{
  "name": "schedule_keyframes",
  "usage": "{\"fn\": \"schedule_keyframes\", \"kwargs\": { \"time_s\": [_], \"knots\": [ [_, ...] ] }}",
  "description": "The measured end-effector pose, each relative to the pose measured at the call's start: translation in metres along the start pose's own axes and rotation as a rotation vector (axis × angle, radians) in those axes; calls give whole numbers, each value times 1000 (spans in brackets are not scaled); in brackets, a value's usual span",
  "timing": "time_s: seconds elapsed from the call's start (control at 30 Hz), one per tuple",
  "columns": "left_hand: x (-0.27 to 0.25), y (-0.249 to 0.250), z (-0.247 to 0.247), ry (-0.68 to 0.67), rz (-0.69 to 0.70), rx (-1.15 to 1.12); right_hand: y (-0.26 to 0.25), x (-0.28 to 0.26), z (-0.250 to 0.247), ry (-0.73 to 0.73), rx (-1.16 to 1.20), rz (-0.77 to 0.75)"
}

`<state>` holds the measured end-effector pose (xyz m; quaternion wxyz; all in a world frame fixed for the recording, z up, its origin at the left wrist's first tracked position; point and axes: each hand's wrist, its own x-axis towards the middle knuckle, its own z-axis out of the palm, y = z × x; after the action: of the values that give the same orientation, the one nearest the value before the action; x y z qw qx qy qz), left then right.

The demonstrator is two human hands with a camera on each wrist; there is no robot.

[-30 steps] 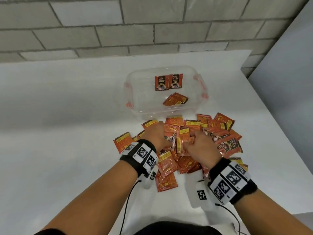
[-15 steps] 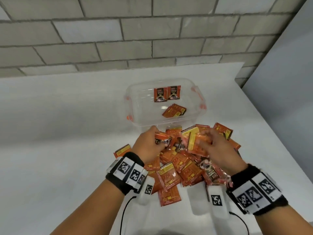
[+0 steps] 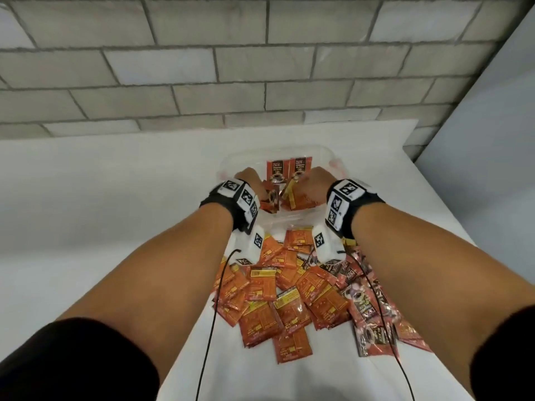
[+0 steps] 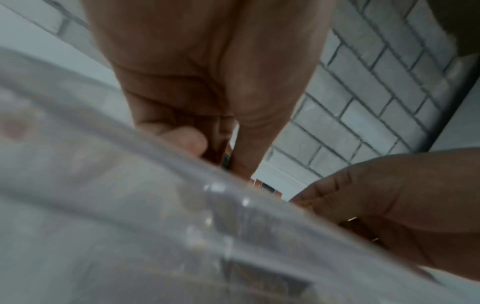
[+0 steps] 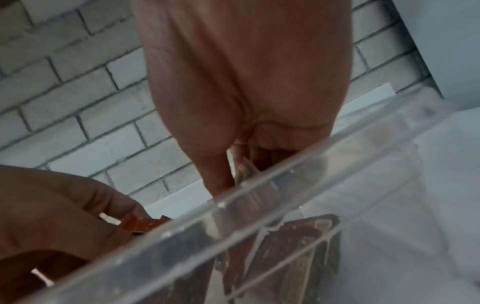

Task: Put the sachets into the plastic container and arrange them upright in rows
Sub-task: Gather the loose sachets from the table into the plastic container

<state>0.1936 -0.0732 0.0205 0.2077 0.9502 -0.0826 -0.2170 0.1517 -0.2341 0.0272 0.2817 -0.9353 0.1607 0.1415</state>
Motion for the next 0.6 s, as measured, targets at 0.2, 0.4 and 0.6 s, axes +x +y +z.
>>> {"fn": "schedule_keyframes", "kwargs": {
  "time_s": [0.2,0.4,0.6],
  "knots": [
    [-10,1,2,-12,56,85,-5,-8,3,-3,-225,-43],
    [-74,-8,-18,154,276,-185,11,-73,-11,188,127,-248],
    [-127,-79,7,-45,179,-182,70,-128,19,6,-26,-134]
  ]
}}
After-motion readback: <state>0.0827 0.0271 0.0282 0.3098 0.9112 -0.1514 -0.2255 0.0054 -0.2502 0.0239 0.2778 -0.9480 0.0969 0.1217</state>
